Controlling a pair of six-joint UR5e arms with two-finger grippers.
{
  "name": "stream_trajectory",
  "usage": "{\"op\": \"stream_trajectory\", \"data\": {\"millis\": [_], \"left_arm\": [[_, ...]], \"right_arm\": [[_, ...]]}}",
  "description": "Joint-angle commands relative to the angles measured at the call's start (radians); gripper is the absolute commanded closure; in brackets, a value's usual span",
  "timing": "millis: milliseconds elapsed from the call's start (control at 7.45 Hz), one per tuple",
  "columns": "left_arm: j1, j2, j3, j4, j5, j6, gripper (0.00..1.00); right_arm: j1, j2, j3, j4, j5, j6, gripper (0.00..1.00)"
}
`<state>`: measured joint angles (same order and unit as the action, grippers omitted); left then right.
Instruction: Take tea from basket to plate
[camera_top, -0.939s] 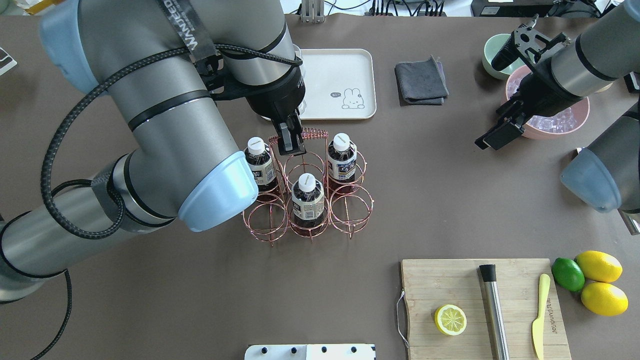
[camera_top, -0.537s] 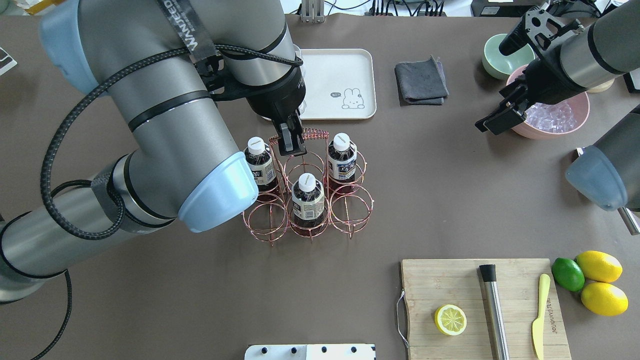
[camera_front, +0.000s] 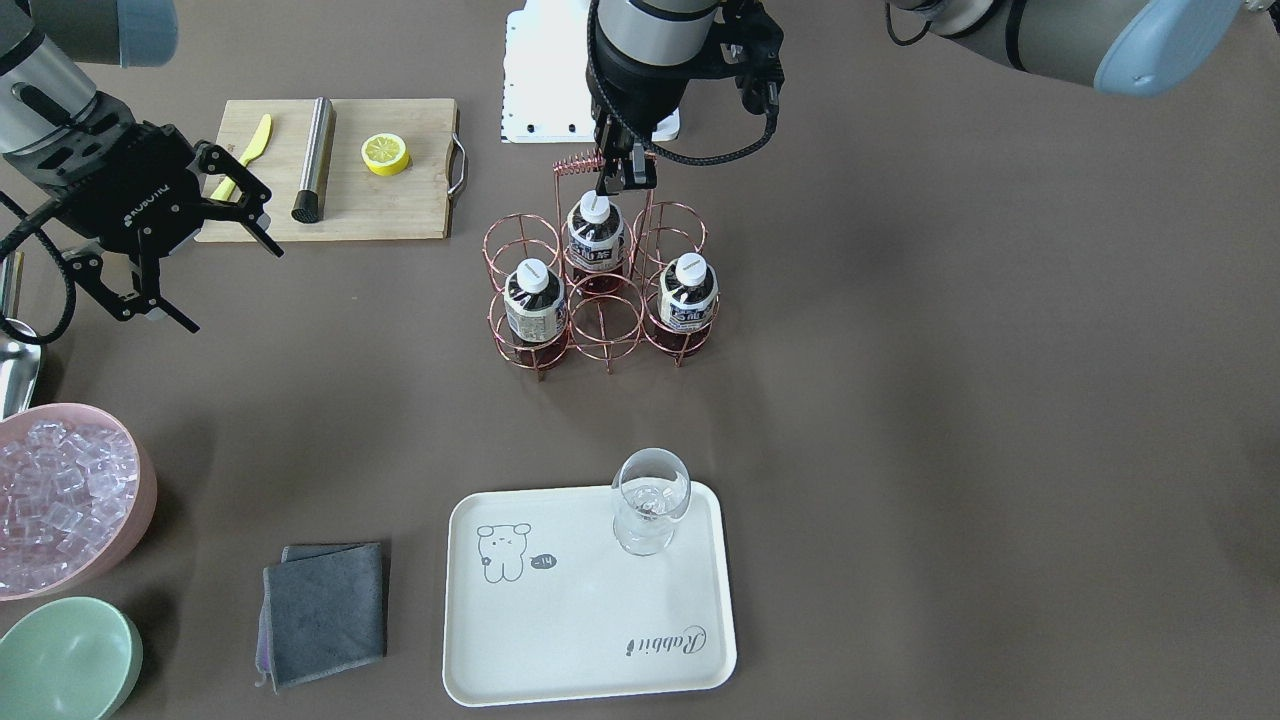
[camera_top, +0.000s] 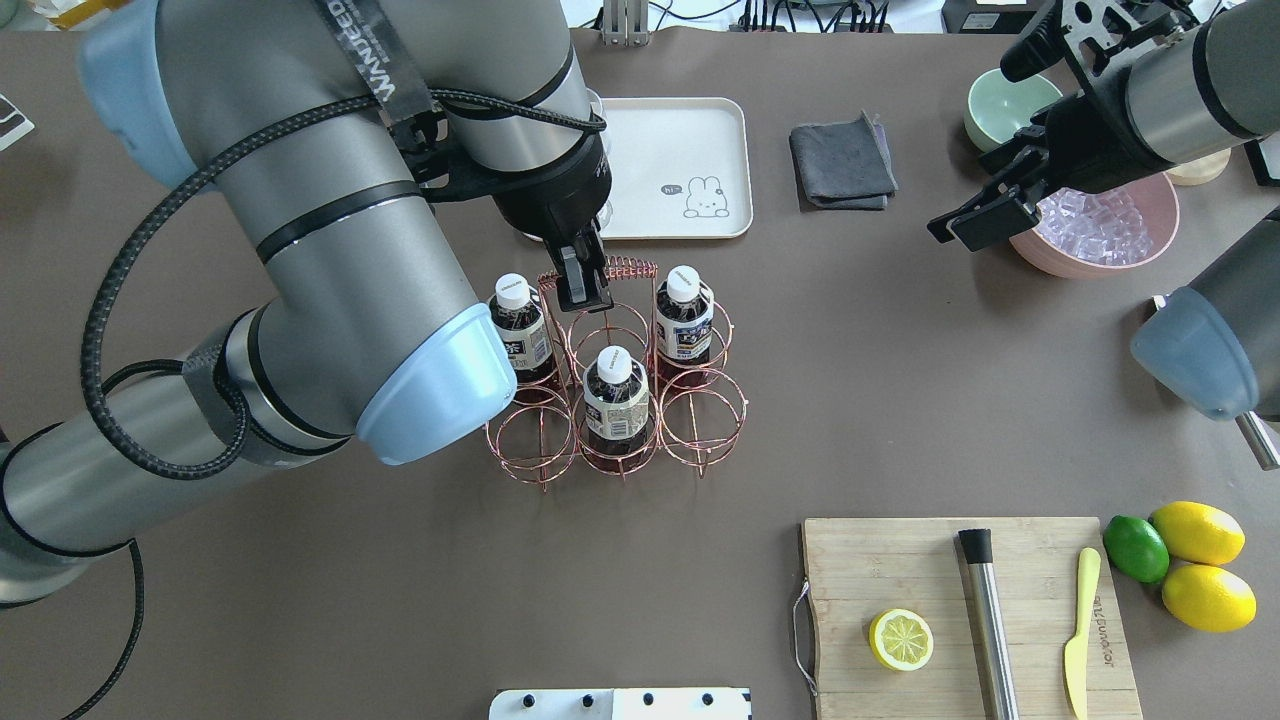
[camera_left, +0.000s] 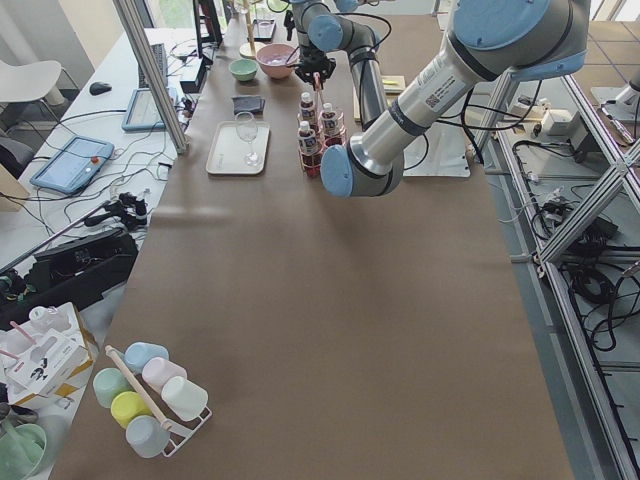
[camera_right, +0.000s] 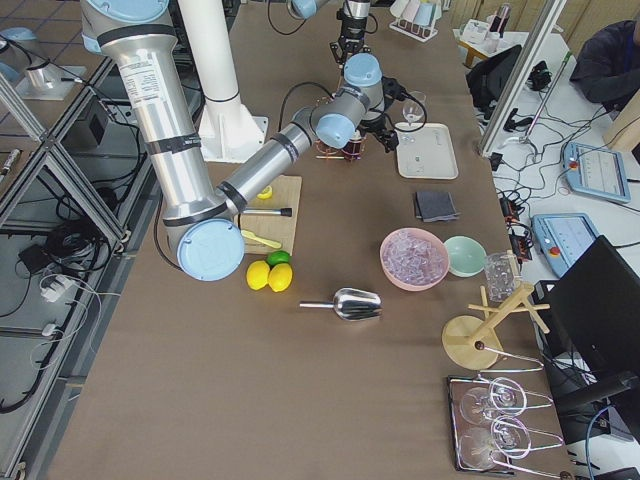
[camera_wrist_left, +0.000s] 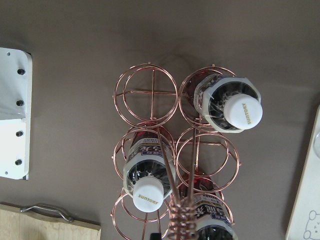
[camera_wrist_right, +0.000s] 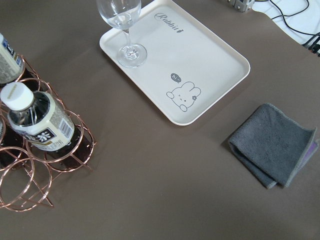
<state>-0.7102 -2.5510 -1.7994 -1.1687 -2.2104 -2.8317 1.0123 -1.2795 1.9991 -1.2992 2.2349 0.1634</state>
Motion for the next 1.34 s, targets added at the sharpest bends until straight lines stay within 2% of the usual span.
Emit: {"op": "stream_trajectory", "data": {"millis": [0,671,939,1207], "left_arm": [[0.0,0.0,0.0,0.001,0.0,0.0,1.0],[0.0,0.003,-0.002,0.001,0.0,0.0,1.0],[0.0,0.003,-0.005,0.001,0.0,0.0,1.0],[-0.002,0.006,-0.008,0.001,0.0,0.0,1.0]], "right_arm": [[-0.001,0.016,0.012,0.005,0.032,0.059,0.0],[-0.089,0.1,-0.01,0.006,0.026,0.126,0.01],[-0.158,0.101,-0.02,0.087,0.016,0.127,0.01],[-0.214,0.156,-0.04,0.104,-0.036,0.172,0.04]]}}
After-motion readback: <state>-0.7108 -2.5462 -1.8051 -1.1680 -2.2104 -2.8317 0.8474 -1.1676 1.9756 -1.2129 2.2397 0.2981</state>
